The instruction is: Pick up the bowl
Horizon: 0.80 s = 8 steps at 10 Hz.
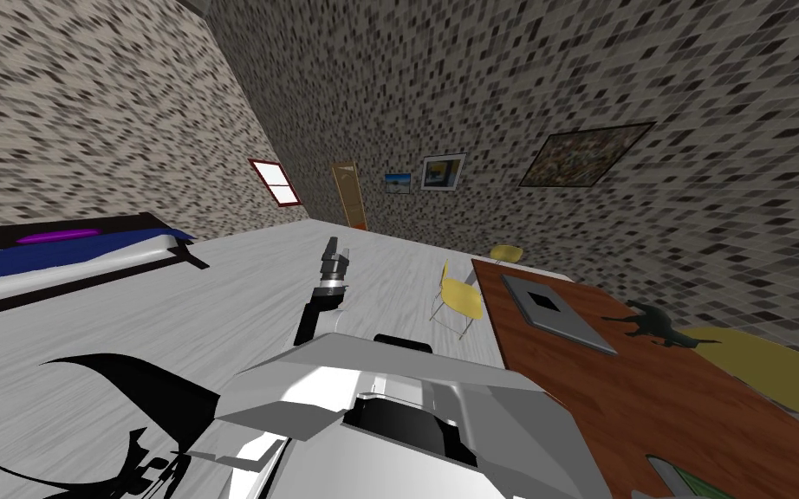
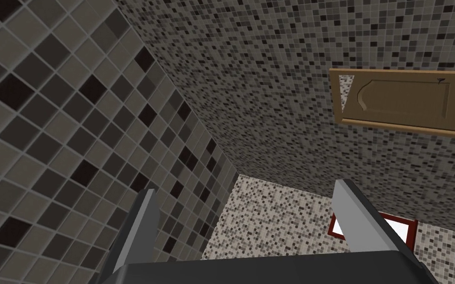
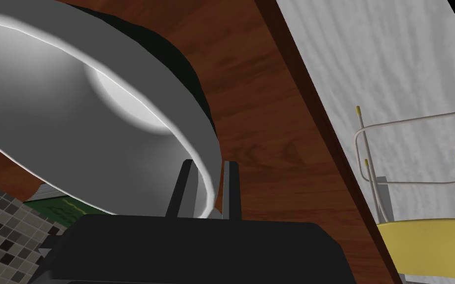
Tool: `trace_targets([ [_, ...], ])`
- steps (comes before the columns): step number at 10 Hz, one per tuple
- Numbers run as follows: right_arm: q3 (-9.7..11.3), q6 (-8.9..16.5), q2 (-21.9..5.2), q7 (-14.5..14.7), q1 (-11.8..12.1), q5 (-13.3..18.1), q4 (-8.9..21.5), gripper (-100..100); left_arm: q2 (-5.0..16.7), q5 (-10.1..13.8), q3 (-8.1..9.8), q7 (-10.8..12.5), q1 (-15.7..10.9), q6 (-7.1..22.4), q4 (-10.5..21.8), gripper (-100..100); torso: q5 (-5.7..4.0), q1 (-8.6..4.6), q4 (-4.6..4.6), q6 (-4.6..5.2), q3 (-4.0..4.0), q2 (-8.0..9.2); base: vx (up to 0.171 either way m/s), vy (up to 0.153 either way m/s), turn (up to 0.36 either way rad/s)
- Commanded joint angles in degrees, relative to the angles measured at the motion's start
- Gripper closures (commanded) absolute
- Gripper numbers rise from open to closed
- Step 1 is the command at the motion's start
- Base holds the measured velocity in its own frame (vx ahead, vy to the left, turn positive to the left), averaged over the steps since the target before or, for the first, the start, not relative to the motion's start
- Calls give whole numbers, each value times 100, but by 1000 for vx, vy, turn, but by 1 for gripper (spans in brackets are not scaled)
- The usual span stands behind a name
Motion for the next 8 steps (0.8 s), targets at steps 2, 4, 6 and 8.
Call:
trace_targets([
  [2, 0, -1, 0, 0, -1, 0, -1, 0, 0, 0, 0, 0, 0, 0, 0, 0, 1, 1, -1, 0, -1, -1, 0, 0, 0],
  [4, -44, 126, -83, -30, 169, -8, -264, 100, 0, 0, 0, 0, 0, 0, 0, 0, 5, 4, -3, 2, -4, -5, 16, -4, -38],
  [6, -86, 227, -165, -58, 343, -11, -519, 100, 0, 0, 0, 0, 0, 0, 0, 0, 9, 10, -5, 3, -8, -11, 17, 0, -22],
  [8, -91, 183, -166, -54, 317, -27, -461, 0, 0, 0, 0, 0, 0, 0, 0, 0, 10, 11, -6, 3, -8, -9, 3, 0, -2],
])
